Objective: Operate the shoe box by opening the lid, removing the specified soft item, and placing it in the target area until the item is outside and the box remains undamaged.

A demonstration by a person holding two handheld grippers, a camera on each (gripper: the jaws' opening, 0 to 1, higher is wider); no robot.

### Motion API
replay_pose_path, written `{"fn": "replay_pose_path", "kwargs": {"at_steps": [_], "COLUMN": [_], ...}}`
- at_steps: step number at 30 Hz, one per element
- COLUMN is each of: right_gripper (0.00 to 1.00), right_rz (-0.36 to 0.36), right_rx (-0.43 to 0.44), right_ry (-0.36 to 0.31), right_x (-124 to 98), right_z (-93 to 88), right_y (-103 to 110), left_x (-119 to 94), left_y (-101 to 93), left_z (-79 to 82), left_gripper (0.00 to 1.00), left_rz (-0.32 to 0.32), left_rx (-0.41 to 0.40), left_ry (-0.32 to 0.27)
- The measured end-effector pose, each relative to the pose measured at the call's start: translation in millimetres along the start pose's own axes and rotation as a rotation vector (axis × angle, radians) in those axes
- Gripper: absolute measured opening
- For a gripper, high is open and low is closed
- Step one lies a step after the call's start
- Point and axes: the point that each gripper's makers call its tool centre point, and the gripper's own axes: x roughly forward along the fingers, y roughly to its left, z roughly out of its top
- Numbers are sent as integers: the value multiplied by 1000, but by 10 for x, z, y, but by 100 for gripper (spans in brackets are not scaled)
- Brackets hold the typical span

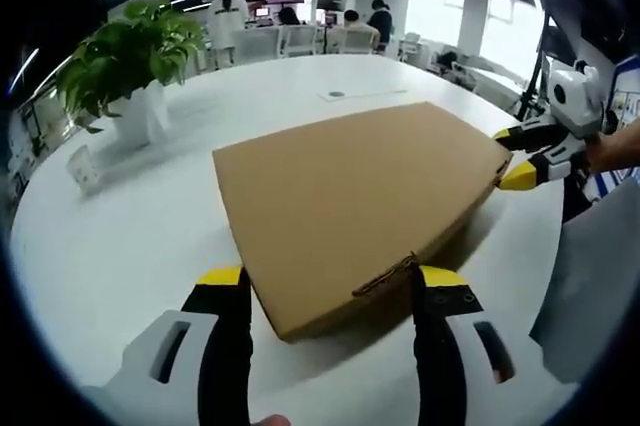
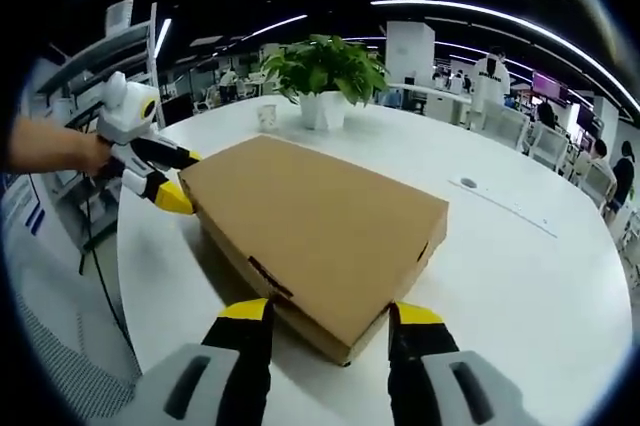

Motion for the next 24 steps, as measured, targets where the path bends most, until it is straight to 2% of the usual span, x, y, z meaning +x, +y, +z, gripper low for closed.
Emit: {"fn": "replay_pose_path", "kwargs": {"at_steps": [24], "right_gripper": [42], "right_rz": [-12], "right_rx": [43], "right_ry": [-42], "right_x": [-155], "right_z": [156], "right_y": [25], "left_x": [-168], "left_y": [-26], "left_z": [138], "left_gripper": [63], "left_rz": [14], "left_rx": [-34], "left_ry": [-36]}}
